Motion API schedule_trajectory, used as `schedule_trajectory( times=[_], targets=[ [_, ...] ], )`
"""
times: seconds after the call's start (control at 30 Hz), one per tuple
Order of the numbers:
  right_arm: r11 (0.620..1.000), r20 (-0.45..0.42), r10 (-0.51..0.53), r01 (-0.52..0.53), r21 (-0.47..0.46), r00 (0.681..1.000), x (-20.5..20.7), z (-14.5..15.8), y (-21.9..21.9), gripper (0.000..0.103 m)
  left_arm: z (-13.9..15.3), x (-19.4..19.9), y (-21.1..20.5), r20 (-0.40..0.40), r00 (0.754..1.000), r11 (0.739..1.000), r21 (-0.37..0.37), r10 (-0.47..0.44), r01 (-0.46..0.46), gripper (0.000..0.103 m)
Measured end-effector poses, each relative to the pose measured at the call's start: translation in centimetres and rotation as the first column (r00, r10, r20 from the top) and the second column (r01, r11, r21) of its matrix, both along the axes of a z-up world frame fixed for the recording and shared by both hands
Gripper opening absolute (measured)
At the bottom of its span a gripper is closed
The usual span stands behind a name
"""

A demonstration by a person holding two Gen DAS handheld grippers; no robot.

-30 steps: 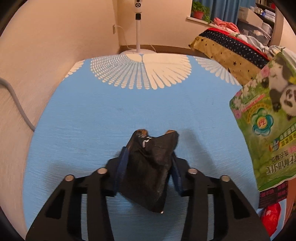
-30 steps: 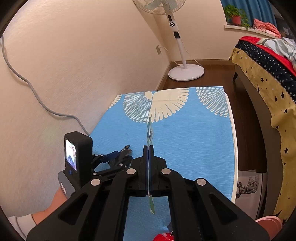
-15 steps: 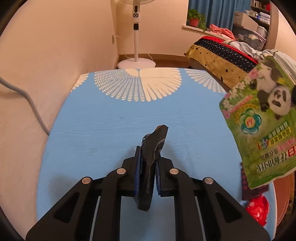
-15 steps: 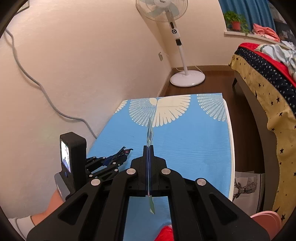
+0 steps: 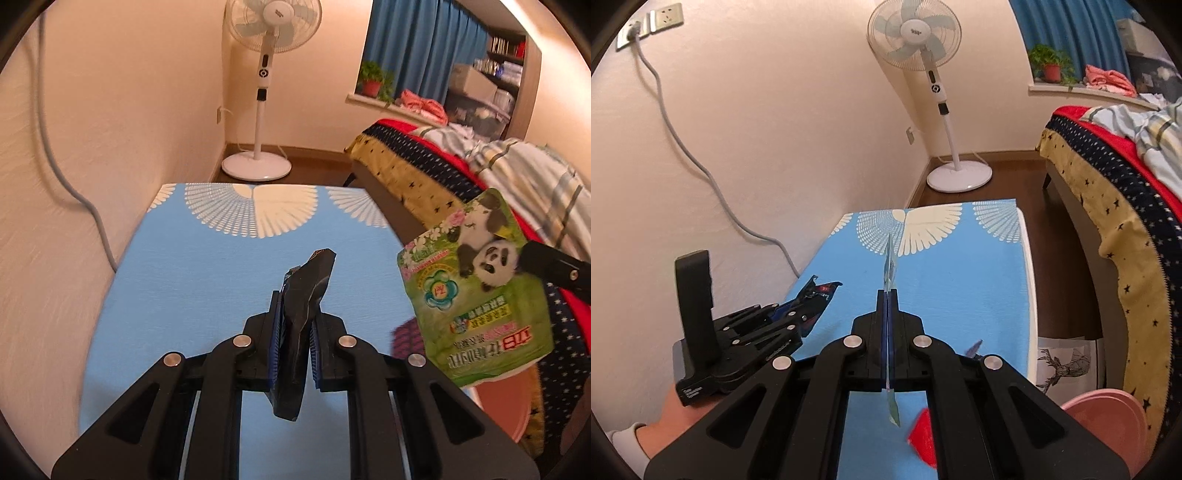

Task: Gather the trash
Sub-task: 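Carry the green packet and black bag over the pink bin with both grippers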

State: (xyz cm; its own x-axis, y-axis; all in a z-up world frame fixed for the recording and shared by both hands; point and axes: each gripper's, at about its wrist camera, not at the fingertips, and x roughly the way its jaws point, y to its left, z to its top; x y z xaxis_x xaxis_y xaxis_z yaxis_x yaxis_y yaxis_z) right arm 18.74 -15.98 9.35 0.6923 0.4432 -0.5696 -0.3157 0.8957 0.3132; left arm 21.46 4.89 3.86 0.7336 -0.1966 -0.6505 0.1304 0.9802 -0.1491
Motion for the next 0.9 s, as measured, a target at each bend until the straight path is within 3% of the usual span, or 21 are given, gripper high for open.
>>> schedule_trajectory(
  times=[0.27,0.6,0.9],
  targets=[
    [0.999,0.063,-0.047,0.048,-0.007,0.997,-4.2,1.0,-2.7,0.000,0.5,-5.1,-2.4,0.031,0.999,0.995,-0.104,0.007,-0.003,0.013],
    [0.987,0.085,-0.158,0.159,0.001,0.984,-8.0,0.7,-9.0,0.000,-2.2,-10.1,-6.4,0.022,1.000,0.987,-0.158,-0.010,0.013,0.013],
    [0.953,0.071,-0.303,0.304,-0.004,0.950,-10.6,-0.5,-15.0,0.000,-3.7,-11.9,-12.1,0.024,0.992,0.979,-0.163,-0.120,0.122,0.013]
  ],
)
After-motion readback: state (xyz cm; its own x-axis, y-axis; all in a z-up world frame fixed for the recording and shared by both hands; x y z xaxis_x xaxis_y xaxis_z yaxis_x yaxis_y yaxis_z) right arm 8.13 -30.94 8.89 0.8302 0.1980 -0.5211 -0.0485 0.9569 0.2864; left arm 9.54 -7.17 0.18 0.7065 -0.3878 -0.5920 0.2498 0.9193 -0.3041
